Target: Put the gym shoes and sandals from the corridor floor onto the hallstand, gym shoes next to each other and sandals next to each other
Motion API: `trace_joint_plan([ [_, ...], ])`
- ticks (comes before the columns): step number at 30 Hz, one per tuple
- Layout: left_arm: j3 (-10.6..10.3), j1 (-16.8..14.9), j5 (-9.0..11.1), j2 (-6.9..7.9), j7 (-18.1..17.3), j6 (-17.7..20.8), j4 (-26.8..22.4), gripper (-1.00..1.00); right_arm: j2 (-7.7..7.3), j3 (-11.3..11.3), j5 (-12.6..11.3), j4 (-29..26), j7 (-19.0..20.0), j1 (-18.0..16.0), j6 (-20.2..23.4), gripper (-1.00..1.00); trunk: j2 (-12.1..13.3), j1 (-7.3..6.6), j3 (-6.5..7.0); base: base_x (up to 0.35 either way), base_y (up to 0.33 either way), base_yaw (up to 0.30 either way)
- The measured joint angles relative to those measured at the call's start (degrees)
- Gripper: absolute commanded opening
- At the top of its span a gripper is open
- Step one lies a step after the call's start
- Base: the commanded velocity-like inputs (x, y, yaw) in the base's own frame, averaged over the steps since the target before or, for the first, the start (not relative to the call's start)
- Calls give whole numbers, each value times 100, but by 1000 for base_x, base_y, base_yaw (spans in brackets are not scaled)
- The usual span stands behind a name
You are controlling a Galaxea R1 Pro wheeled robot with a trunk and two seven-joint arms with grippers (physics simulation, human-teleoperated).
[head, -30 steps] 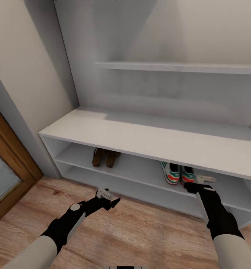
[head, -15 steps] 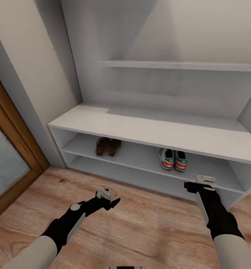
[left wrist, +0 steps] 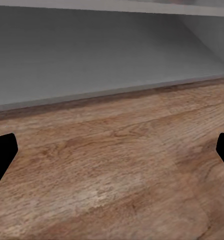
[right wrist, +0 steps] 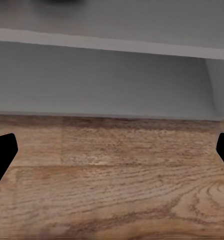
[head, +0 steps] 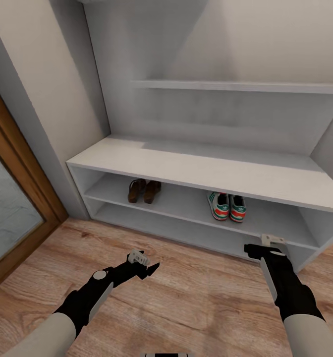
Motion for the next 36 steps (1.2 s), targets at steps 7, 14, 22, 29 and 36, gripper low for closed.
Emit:
trace_joint_plan([
  [7, 8, 0, 6, 10, 0, 0, 0, 100, 8, 16, -11, -16, 19, 0, -8, 100, 0, 0, 0, 0, 0, 0],
  [14, 9, 0, 6, 11, 0, 0, -2, 100, 27, 17, -17, -16, 21, 2, -10, 100, 0, 0, 0, 0, 0, 0],
  [22, 8, 0, 16, 10, 7, 0, 1, 100, 571, 27, -17, -12, 2, 5, -1002, 100, 0, 0, 0, -1, 0, 0],
  [29, 9, 0, 18, 11, 15, 1, 0, 100, 856, 29, -7, 451, -3, 23, -2112, 100, 0, 4, 0, -215, 0, 0],
  [36, 9, 0, 18, 11, 16, 1, 10, 100, 864, 35, 29, 1760, -8, 24, -2636, 100, 0, 4, 0, -324, 0, 0],
])
